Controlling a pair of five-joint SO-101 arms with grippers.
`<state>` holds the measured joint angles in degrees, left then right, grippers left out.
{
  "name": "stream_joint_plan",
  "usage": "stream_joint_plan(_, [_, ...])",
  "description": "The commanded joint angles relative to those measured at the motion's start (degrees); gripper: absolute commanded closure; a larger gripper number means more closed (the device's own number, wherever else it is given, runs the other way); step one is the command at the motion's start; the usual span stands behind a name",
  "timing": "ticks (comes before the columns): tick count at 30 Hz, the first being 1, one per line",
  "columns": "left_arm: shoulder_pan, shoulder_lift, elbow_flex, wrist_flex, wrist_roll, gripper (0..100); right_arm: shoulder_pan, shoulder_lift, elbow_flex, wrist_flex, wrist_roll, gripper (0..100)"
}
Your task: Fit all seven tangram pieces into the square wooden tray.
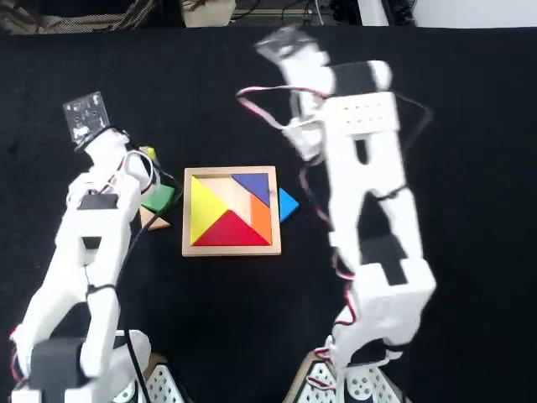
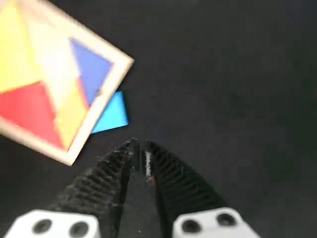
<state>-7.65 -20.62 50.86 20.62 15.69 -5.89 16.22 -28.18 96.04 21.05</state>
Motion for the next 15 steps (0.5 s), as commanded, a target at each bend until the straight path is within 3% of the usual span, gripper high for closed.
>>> stream_joint_plan(1, [0.75, -5.8, -3.21, 4.48, 0.09, 88, 5.8, -3.65, 6.37, -6.42, -7.91, 98.8])
stream_joint_plan(7, [0.75, -4.31, -3.21, 4.92, 0.09, 88, 9.76, -4.0, 26.77, -23.82, -15.21, 98.8])
stream_joint_plan(11, [0.57, -4.92, -5.32, 13.98, -0.97, 87, 10.99, -4.09, 36.18, -34.81, -15.74, 98.8])
stream_joint_plan(15, [0.22, -6.33, -9.54, 26.37, -15.38, 88, 10.9, -4.09, 41.8, -41.76, -18.73, 98.8])
